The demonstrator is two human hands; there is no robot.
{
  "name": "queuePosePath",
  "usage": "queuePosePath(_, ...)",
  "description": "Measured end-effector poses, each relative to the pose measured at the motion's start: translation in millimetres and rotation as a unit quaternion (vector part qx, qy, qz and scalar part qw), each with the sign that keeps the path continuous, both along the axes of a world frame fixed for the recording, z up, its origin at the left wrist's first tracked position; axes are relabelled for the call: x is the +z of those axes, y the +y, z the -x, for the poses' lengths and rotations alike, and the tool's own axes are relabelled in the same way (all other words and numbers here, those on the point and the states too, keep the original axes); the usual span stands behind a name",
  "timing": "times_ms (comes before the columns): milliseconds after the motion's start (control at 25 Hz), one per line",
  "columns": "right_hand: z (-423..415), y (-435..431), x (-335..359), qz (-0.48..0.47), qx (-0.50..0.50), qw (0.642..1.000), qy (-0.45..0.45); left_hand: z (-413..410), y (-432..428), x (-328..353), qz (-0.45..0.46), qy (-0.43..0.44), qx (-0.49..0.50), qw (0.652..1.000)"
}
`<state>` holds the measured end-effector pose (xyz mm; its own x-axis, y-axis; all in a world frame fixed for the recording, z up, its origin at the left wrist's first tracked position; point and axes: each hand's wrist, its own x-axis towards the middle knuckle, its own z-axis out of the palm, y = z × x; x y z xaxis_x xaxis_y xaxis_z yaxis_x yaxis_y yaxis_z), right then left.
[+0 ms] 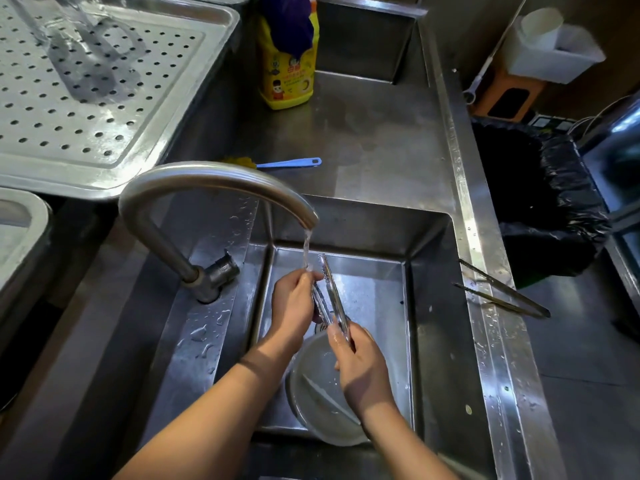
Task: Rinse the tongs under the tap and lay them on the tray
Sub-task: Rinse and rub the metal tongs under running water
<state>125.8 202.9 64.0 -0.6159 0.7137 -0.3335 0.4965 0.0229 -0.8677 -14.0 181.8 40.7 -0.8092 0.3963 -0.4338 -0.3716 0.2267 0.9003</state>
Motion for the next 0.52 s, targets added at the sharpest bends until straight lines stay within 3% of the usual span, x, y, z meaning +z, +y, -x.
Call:
queuePosePath(400,-2,-3,1,0.027,-0.007,1.000,0.004,11,-6,6,-0.002,0.013,0.037,0.999)
queuePosePath(520,18,3,5,0.108,-0.027,0.993,0.030,11,-3,11,-0.038,-0.014,-0.009,0.999)
